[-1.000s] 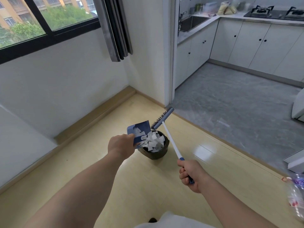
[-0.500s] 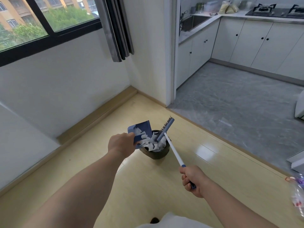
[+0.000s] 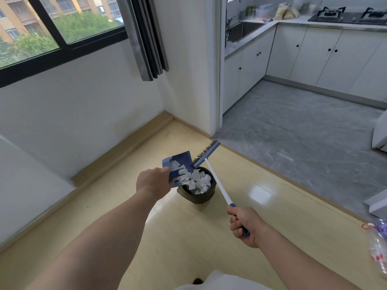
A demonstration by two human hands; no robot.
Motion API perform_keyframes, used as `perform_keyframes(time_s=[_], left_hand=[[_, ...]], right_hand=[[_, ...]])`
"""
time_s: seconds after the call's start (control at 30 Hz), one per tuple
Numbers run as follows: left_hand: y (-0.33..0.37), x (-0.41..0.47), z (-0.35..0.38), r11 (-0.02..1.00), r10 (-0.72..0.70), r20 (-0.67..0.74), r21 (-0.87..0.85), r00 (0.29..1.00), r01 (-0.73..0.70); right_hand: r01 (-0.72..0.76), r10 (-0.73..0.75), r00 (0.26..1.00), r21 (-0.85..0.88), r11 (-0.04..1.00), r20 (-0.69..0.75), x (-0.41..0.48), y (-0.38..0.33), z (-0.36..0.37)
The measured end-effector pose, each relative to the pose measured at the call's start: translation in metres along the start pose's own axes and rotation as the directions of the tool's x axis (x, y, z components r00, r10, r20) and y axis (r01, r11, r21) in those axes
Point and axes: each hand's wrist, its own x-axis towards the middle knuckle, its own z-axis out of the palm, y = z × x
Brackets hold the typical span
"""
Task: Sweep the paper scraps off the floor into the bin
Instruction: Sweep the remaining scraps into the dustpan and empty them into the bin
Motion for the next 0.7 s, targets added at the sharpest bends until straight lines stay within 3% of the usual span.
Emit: perform_keyframes(time_s=[0.13, 0.5, 0.7], left_hand=[[0.004, -0.002, -0.003, 1.0, 0.008, 0.0, -0.012, 1.0, -0.008], [0.002, -0.002, 0.001, 0.999, -0.015, -0.003, -0.032, 1.0, 0.015], [0.0, 0.0, 0.003, 0.999, -0.017, -0.007, -0.043, 1.0, 0.017]], right_hand=[[-0.022, 0.022, 1.0, -0.011, 1.0, 0.013, 0.002, 0.004, 0.005], [-0.018, -0.007, 0.993, -0.209, 0.978, -0.115, -0.001, 0.015, -0.001], [0.007, -0.015, 0.997, -0.104, 0.995, -0.077, -0.005, 0.007, -0.002]])
